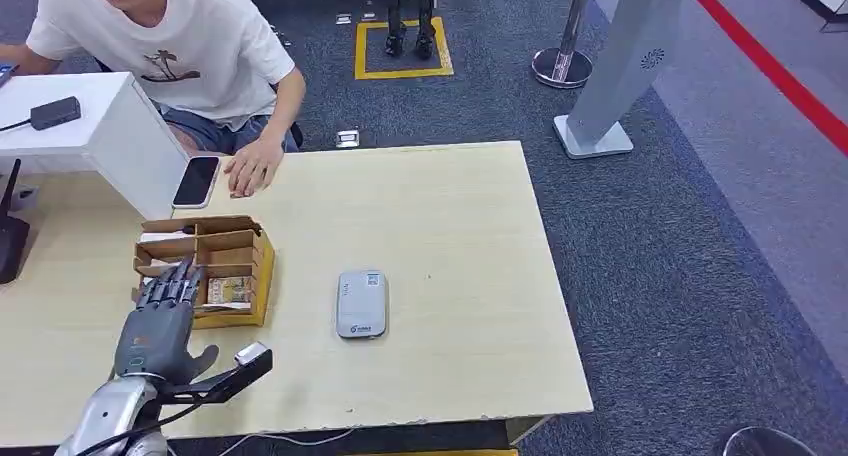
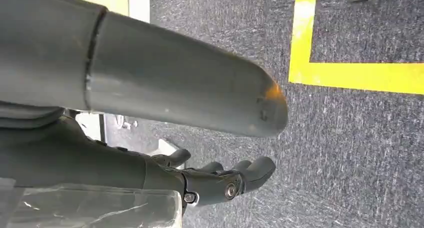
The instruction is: Pass the card to the sensor for recognition and then transmit it.
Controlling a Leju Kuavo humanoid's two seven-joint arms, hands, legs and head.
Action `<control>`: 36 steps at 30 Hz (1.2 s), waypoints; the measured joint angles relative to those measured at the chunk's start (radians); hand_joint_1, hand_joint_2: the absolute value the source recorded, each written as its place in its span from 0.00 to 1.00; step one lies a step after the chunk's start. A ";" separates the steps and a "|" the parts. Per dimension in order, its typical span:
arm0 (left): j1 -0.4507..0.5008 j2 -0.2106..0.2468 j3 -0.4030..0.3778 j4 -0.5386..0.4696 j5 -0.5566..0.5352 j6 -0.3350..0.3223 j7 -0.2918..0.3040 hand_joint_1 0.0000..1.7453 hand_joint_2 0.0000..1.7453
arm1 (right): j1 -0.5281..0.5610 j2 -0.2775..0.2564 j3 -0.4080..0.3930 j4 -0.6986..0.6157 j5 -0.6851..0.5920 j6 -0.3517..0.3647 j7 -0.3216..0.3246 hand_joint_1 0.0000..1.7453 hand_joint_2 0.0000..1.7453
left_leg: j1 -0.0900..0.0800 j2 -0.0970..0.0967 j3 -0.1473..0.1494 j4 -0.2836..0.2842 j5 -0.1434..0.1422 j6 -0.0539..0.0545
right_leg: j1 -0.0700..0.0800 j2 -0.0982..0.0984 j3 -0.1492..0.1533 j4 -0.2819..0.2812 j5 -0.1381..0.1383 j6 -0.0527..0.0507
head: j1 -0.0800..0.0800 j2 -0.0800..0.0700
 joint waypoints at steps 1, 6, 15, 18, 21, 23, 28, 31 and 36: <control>-0.009 -0.005 0.004 0.003 -0.002 0.000 0.000 0.00 1.00 | 0.000 0.000 0.000 0.000 0.006 0.000 0.000 0.00 0.00 | 0.000 0.000 0.000 0.000 0.000 0.000 | 0.000 0.000 0.000 0.000 0.000 0.000 | 0.000 0.000; -0.056 -0.029 0.032 0.037 -0.008 0.000 -0.022 0.00 1.00 | -0.001 0.000 0.002 0.000 0.010 0.001 -0.005 0.00 0.00 | 0.000 0.000 0.000 0.000 0.000 0.000 | 0.000 0.000 0.000 0.000 0.000 0.000 | 0.000 0.000; -0.091 -0.056 0.034 0.076 -0.012 0.000 -0.035 0.00 1.00 | -0.001 0.000 0.005 0.000 0.012 0.004 -0.005 0.00 0.00 | 0.000 0.000 0.000 0.000 0.000 0.000 | 0.000 0.000 0.000 0.000 0.000 0.000 | 0.000 0.000; -0.098 -0.061 0.035 0.083 -0.010 0.000 -0.037 0.00 1.00 | -0.001 0.000 0.005 0.000 0.012 0.006 -0.004 0.00 0.00 | 0.000 0.000 0.000 0.000 0.000 0.000 | 0.000 0.000 0.000 0.000 0.000 0.000 | 0.000 0.000; -0.107 -0.068 0.034 0.095 0.001 0.000 -0.045 0.68 1.00 | -0.001 0.000 0.009 0.000 0.019 0.007 -0.005 0.00 0.00 | 0.000 0.000 0.000 0.000 0.000 0.000 | 0.000 0.000 0.000 0.000 0.000 0.000 | 0.000 0.000; -0.112 -0.072 0.034 0.104 0.004 -0.001 -0.053 1.00 1.00 | -0.001 0.000 0.012 0.000 0.025 0.007 -0.008 0.00 0.00 | 0.000 0.000 0.000 0.000 0.000 0.000 | 0.000 0.000 0.000 0.000 0.000 0.000 | 0.000 0.000; -0.120 -0.080 0.034 0.127 0.020 0.000 -0.061 1.00 1.00 | -0.001 0.000 0.013 0.000 0.027 0.007 -0.008 0.00 0.00 | 0.000 0.000 0.000 0.000 0.000 0.000 | 0.000 0.000 0.000 0.000 0.000 0.000 | 0.000 0.000; -0.122 -0.084 0.034 0.135 0.023 0.000 -0.065 1.00 1.00 | -0.001 0.000 0.013 0.000 0.027 0.004 -0.008 0.00 0.00 | 0.000 0.000 0.000 0.000 0.000 0.000 | 0.000 0.000 0.000 0.000 0.000 0.000 | 0.000 0.000; -0.123 -0.086 0.034 0.140 0.031 0.001 -0.066 1.00 1.00 | -0.001 0.000 0.013 0.000 0.027 -0.001 -0.008 0.00 0.00 | 0.000 0.000 0.000 0.000 0.000 0.000 | 0.000 0.000 0.000 0.000 0.000 0.000 | 0.000 0.000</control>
